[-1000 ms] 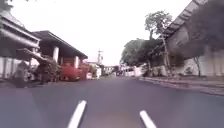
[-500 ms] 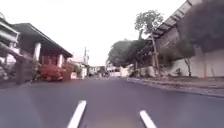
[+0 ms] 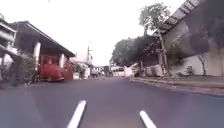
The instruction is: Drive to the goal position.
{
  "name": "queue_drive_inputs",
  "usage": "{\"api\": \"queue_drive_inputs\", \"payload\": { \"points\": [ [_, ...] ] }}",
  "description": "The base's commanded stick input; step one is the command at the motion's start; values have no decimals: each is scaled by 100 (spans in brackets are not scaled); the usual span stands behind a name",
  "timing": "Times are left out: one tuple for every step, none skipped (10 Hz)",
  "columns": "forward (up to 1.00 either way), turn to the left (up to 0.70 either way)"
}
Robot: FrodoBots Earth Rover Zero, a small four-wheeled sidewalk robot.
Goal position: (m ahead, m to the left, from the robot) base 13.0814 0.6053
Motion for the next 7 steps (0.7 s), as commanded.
{"api": "queue_drive_inputs", "payload": {
  "points": [
    [100, -40],
    [100, -40],
    [100, -40],
    [100, -40],
    [100, -40],
    [100, -17],
    [100, 0]
  ]
}}
